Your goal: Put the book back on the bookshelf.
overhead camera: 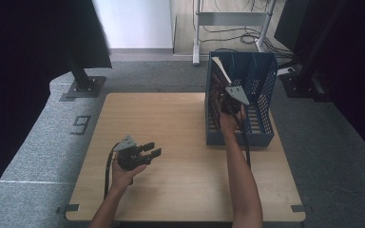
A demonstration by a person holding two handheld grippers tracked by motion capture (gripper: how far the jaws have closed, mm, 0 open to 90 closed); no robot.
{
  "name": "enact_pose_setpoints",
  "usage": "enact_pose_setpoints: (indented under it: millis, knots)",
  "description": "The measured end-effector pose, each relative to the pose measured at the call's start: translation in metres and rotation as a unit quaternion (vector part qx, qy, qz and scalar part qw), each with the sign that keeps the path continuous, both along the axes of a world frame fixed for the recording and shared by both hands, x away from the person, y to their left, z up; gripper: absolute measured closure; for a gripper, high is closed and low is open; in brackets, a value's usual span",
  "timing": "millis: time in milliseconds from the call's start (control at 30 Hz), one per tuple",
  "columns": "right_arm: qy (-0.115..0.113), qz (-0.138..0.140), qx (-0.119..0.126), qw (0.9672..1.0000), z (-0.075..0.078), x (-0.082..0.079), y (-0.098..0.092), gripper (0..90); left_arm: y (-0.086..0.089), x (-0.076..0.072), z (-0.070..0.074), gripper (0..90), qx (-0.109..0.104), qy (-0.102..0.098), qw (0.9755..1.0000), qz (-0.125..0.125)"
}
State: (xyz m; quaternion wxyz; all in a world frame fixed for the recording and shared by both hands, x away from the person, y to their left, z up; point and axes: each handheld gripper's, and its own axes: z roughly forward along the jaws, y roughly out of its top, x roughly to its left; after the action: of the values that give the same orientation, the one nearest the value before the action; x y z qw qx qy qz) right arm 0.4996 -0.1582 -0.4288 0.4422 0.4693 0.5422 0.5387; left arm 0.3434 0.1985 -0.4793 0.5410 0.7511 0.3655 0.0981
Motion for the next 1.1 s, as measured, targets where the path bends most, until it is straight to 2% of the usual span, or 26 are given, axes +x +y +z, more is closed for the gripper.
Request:
enact_pose_setpoints:
  millis: [133,233,400,500,567,633,733,1000,1100]
  knots:
    - [0.010,0.016,-0.010,0.9998,-0.001,-0.007,0.001,78.5,-0.001,-0.001,0.001,51.6,0.000,-0.002,1.0000,-0.001]
    - [0.030,0.029,-0.012,0.9991,0.000,-0.013,0.000,77.6,0.000,-0.002,0.002,51.8,-0.001,-0.006,1.0000,0.001]
    - [0.074,0.037,-0.023,0.9963,0.006,-0.015,-0.002,76.5,0.000,-0.004,0.005,51.8,-0.004,-0.010,0.9999,0.000]
    - [0.104,0.041,-0.024,0.9935,0.009,-0.011,-0.003,73.9,0.000,-0.005,0.006,51.8,-0.004,-0.012,0.9999,-0.001]
    - [0.117,0.044,-0.024,0.9918,0.010,-0.008,-0.003,76.2,0.000,-0.005,0.006,51.8,-0.004,-0.012,0.9999,0.000]
    - [0.120,0.040,-0.028,0.9916,0.010,-0.008,-0.003,77.9,0.001,-0.004,0.005,51.8,-0.003,-0.012,0.9999,0.001]
    - [0.114,0.022,-0.048,0.9921,0.011,-0.008,-0.001,81.3,0.000,-0.004,0.005,51.8,-0.003,-0.011,0.9999,0.001]
    - [0.098,-0.002,-0.036,0.9946,0.008,-0.005,-0.005,81.7,0.001,-0.003,0.004,51.8,-0.003,-0.010,0.9999,0.002]
    - [0.088,-0.007,-0.039,0.9953,0.007,-0.002,-0.004,81.7,0.003,-0.003,0.004,51.9,-0.004,-0.010,0.9999,0.005]
